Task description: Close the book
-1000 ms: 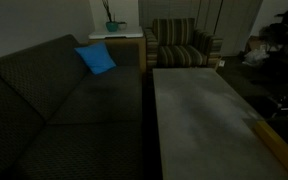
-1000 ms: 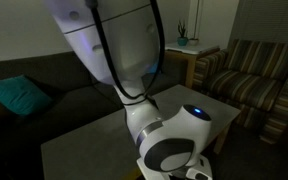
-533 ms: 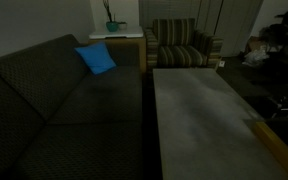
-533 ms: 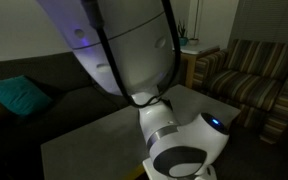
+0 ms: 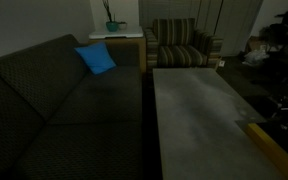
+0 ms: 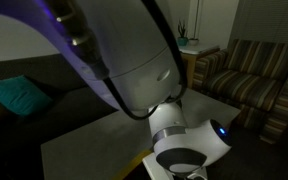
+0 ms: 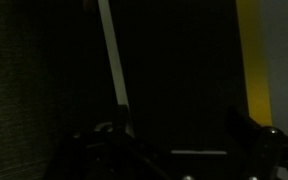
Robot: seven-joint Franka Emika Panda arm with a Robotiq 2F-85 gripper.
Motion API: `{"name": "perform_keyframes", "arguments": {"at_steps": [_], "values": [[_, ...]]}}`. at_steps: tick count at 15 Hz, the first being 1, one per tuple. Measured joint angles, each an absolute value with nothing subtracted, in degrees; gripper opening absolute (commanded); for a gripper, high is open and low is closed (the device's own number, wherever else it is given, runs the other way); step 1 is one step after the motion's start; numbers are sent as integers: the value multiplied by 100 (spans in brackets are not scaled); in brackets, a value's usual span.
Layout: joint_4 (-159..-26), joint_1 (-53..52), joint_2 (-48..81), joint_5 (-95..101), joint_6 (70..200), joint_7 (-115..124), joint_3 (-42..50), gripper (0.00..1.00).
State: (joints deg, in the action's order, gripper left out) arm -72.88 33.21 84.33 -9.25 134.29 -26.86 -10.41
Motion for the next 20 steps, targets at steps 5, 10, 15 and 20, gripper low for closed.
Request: {"name": "perform_keyframes", "arguments": {"at_steps": [5, 10, 15, 20], "values": [[-7286, 3168, 8436, -998, 12860, -3121, -1322, 100], [-7239, 2793, 8436, -1004, 12816, -2991, -1144, 100], [-7079, 2224, 8420, -693, 12824, -2692, -588, 100], [-6849, 1944, 8378, -486, 12242, -2630, -473, 100]]}}
